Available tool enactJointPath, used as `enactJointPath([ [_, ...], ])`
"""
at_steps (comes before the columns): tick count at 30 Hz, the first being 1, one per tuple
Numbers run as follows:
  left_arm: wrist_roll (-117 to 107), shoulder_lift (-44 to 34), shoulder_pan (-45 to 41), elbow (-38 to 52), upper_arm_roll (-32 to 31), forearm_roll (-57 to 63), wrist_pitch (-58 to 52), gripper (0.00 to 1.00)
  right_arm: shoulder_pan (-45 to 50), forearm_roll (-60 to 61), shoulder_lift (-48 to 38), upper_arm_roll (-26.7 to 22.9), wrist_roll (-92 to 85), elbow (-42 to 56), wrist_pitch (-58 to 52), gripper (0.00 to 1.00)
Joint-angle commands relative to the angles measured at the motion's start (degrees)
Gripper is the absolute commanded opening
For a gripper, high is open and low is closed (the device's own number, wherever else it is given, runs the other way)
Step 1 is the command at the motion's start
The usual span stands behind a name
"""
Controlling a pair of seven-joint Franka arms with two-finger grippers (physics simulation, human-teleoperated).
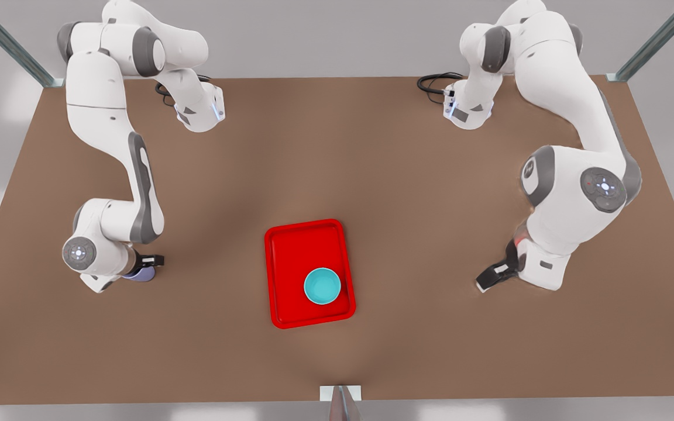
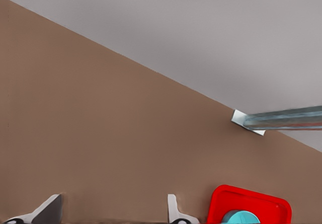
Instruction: Place the bowl on the tray with the left arm and the cup on the tray with the right arm
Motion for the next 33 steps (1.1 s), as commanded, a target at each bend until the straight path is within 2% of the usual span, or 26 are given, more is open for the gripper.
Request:
enactJointPath([
  [1, 17.80, -2.06, -0.03, 0.05, 1.60, 3.06, -23.82, 1.00, 0.04, 0.11, 0.50, -0.18, -1.50, -0.01, 1.11, 1.00],
  [2, 18.67, -4.60, 1.72, 0.05, 0.98, 4.20, -25.40, 1.00, 0.04, 0.11, 0.76, -0.27, -1.50, -0.01, 1.11, 1.00],
  [3, 21.23, -9.96, 10.67, -4.50, -8.67, 4.73, -24.62, 1.00, 0.04, 0.11, 0.85, -0.27, -1.41, -0.18, 1.11, 1.00],
  [4, 24.46, -16.63, 13.42, -15.38, -13.43, 10.86, -16.38, 1.00, 0.04, 0.02, 0.85, -0.27, -1.41, -0.53, 1.02, 1.00],
  [5, 33.77, -20.16, 14.29, -20.42, -13.35, 12.55, -14.16, 1.00, 0.04, 0.02, 0.85, -0.36, -1.32, -0.97, 1.02, 1.00],
  [7, 34.32, -24.74, 15.00, -27.63, -13.35, 12.64, -9.06, 1.00, 0.04, 0.02, 0.85, -0.36, -1.32, -1.41, 0.93, 1.00],
  [18, 34.41, -23.16, 14.12, -23.95, -13.35, 12.64, -10.64, 1.00, 0.30, -0.07, 3.49, -0.62, -0.88, -0.89, 1.11, 1.00],
  [19, 34.15, -23.07, 14.39, -23.95, -13.17, 12.29, -10.64, 1.00, 0.30, -0.16, 3.66, -0.62, -0.88, -0.88, 1.11, 0.95],
  [20, 34.23, -23.07, 14.21, -23.95, -13.17, 12.55, -10.64, 1.00, 0.30, -0.16, 3.66, -0.71, -0.97, -0.88, 1.11, 0.82],
  [21, 34.32, -23.07, 14.30, -23.95, -13.17, 12.55, -10.64, 1.00, 0.30, -0.33, 3.75, -0.97, -1.59, -0.88, 1.02, 0.63],
  [22, 34.32, -22.63, 14.30, -23.95, -13.17, 12.55, -10.73, 1.00, 0.30, -0.42, 3.84, -1.15, -1.67, -0.88, 1.02, 0.50],
  [25, 34.24, -22.63, 14.21, -23.95, -13.17, 12.55, -10.73, 1.00, 0.30, -0.42, 3.93, -1.41, -2.03, -0.88, 1.02, 0.38],
  [26, 34.24, -22.63, 14.21, -23.95, -13.17, 12.55, -10.73, 1.00, 0.30, -0.42, 3.93, -1.50, -2.11, -0.88, 1.02, 0.30],
  [28, 34.24, -22.63, 14.21, -23.95, -13.17, 12.46, -10.73, 1.00, 0.30, -0.42, 3.93, -1.50, -2.29, -0.62, 0.49, 0.23],
  [33, 34.24, -22.63, 14.21, -23.95, -13.17, 12.47, -10.73, 1.00, 0.39, -0.24, 3.75, -1.50, -5.01, 0.43, -1.96, 0.21],
])
